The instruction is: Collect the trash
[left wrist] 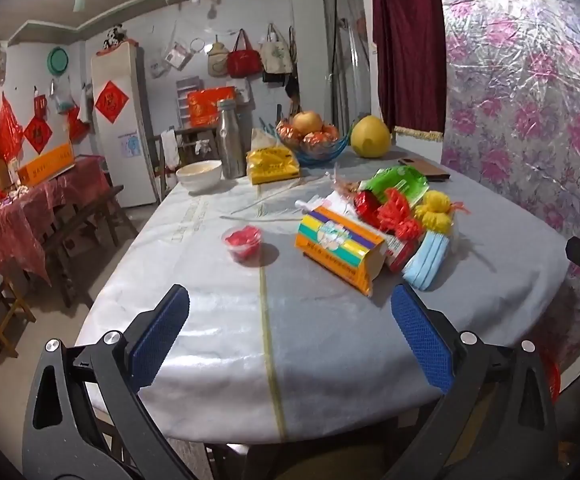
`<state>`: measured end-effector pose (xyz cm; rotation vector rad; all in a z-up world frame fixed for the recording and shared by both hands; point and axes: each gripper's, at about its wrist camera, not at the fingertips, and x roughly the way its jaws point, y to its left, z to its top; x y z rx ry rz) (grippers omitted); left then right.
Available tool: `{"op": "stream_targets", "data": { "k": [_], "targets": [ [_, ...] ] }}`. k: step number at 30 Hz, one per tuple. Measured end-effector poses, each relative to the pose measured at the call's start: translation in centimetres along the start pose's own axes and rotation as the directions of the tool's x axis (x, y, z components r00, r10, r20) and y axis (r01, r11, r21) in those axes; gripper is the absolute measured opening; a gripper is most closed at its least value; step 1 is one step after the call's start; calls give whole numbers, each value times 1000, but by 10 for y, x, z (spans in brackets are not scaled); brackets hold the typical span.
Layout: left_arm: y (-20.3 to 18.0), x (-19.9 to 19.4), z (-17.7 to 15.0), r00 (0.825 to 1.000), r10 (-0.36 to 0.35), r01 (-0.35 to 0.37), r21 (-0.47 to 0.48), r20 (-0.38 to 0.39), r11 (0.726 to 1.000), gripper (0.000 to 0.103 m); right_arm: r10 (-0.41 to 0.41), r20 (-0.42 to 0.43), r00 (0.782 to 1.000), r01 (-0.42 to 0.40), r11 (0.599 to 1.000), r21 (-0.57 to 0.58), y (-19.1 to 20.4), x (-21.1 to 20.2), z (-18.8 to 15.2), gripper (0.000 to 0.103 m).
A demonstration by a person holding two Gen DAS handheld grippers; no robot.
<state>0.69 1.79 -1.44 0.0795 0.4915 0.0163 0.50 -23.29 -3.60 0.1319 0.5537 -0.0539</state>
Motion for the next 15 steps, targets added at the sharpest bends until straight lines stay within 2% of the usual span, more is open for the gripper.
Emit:
{"op": "stream_targets", "data": {
  "k": [8, 15],
  "targets": [
    [28, 7, -8, 999, -21, 17, -106, -36, 994, 97, -9, -16, 1000, 8, 998, -63, 30, 4, -9, 98],
    [25, -4, -18, 999, -31, 29, -95, -22, 995, 97, -24, -20, 1000, 22, 997, -75, 28, -6, -17, 98]
  ]
}}
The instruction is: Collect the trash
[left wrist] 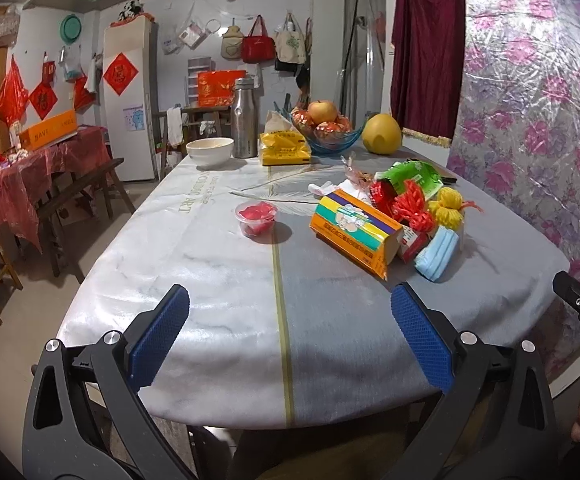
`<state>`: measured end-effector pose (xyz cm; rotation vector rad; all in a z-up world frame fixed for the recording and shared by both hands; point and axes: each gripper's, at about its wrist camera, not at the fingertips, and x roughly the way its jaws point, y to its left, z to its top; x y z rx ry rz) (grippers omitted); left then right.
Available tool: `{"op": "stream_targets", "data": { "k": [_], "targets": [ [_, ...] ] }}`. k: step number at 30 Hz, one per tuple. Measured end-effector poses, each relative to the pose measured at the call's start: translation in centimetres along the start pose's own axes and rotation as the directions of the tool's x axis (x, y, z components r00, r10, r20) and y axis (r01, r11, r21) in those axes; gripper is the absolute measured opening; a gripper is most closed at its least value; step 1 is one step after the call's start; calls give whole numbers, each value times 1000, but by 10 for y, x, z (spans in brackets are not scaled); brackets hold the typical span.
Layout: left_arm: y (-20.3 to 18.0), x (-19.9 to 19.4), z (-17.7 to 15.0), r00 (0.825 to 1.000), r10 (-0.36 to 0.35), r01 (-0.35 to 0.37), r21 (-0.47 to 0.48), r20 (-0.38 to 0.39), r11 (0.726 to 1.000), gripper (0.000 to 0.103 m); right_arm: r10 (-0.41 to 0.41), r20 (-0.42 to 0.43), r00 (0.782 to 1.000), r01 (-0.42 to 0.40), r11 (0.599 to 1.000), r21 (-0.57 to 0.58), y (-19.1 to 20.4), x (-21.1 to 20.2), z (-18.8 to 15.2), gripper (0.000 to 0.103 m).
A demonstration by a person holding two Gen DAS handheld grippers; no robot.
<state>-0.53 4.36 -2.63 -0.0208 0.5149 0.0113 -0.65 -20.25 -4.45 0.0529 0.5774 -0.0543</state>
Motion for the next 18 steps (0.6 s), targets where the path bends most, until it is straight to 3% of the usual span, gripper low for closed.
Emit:
{"op": "stream_targets", "data": {
  "k": [10, 18],
  "targets": [
    [-18, -13, -1, 999, 0, -4, 61, 53, 998, 97, 4, 50, 999, -5, 1000, 24, -11, -15, 3, 98],
    [-20, -7, -3, 999, 4, -7, 71, 42, 997, 97, 23, 28, 999, -24, 999, 31, -5, -4, 3, 98]
  ]
}}
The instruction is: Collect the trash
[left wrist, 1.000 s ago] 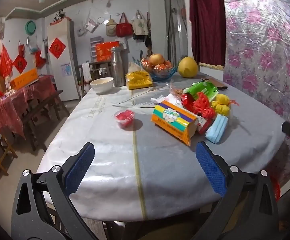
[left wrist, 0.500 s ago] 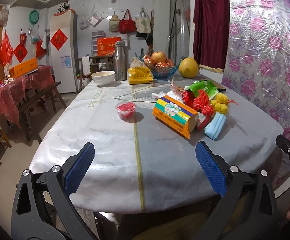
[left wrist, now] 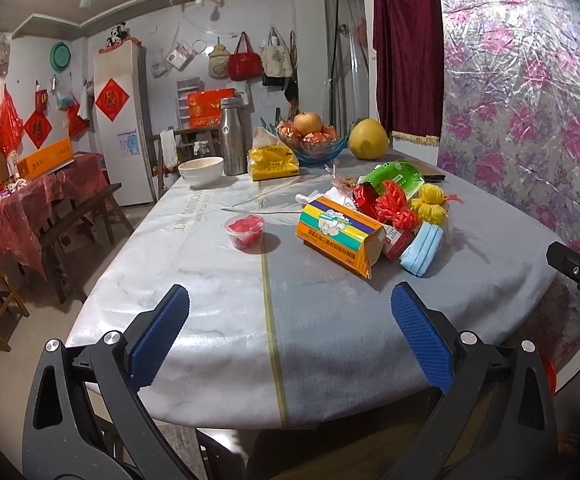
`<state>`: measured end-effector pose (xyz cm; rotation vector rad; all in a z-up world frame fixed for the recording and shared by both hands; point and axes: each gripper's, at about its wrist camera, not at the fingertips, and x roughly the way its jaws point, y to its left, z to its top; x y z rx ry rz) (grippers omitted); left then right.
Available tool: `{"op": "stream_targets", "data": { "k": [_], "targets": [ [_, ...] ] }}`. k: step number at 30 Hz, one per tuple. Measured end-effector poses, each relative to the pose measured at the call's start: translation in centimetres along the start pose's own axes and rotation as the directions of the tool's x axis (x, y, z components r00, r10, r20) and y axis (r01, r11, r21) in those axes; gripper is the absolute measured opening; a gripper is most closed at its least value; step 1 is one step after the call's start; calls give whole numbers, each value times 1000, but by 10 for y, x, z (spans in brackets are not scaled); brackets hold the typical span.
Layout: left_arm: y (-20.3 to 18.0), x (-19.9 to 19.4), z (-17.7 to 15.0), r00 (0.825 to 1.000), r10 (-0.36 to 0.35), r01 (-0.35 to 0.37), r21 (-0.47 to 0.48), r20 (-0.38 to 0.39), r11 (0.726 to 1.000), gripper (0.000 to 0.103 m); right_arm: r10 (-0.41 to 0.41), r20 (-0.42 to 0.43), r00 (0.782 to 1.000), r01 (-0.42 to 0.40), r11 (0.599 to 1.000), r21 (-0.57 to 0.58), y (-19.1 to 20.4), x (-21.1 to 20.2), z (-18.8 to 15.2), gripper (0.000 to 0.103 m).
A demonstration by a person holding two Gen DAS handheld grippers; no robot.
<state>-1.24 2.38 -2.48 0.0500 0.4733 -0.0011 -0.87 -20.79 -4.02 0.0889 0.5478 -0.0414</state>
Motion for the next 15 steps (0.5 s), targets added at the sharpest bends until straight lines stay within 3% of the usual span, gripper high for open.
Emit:
{"op": "stream_targets", "data": {
  "k": [15],
  "targets": [
    [4, 7, -7, 999, -17, 16, -18, -33, 1000, 97, 6, 6, 1000, -6, 1000, -6, 2, -5, -1, 98]
  ]
}}
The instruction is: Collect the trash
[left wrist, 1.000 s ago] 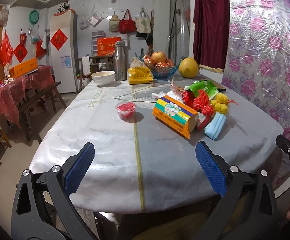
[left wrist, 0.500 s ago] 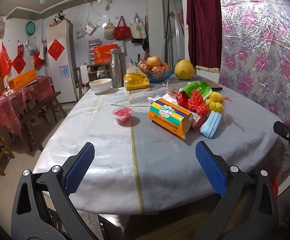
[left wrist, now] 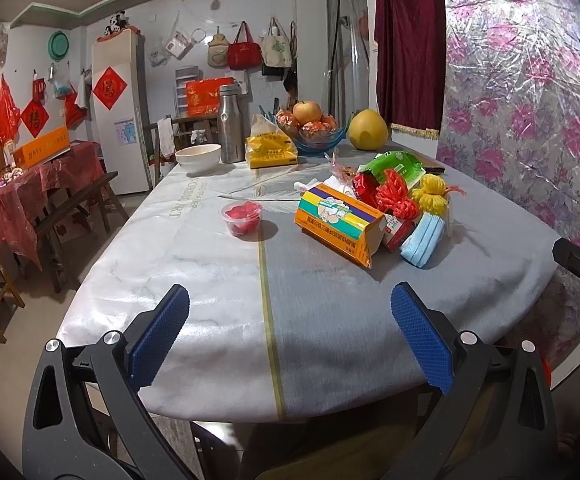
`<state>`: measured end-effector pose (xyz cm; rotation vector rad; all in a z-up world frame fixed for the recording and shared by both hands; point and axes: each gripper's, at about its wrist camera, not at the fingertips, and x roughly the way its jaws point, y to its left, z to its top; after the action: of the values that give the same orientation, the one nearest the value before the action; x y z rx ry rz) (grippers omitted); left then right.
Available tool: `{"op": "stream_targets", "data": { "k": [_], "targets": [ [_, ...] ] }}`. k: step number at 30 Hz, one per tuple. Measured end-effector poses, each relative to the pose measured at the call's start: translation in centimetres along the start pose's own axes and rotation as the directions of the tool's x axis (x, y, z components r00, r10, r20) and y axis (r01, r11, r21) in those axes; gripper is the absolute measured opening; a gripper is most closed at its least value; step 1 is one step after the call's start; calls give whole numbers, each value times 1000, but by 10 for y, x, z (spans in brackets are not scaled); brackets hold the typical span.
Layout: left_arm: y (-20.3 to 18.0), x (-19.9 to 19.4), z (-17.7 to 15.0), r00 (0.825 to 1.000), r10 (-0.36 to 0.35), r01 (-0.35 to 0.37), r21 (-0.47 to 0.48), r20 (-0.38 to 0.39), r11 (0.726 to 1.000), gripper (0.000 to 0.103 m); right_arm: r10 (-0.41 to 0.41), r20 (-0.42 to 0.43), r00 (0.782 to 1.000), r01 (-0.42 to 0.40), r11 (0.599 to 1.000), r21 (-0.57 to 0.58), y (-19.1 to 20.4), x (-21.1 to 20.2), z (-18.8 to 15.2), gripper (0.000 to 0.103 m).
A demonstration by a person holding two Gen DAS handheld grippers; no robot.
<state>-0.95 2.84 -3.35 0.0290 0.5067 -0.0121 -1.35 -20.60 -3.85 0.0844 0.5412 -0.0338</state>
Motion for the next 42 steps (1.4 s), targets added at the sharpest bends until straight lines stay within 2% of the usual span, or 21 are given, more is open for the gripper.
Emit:
{"op": "stream_targets", "data": {
  "k": [42],
  "targets": [
    [5, 8, -4, 999, -9, 8, -30, -35, 1000, 97, 5, -2, 1000, -5, 1000, 4, -1, -1, 0, 98]
  ]
}}
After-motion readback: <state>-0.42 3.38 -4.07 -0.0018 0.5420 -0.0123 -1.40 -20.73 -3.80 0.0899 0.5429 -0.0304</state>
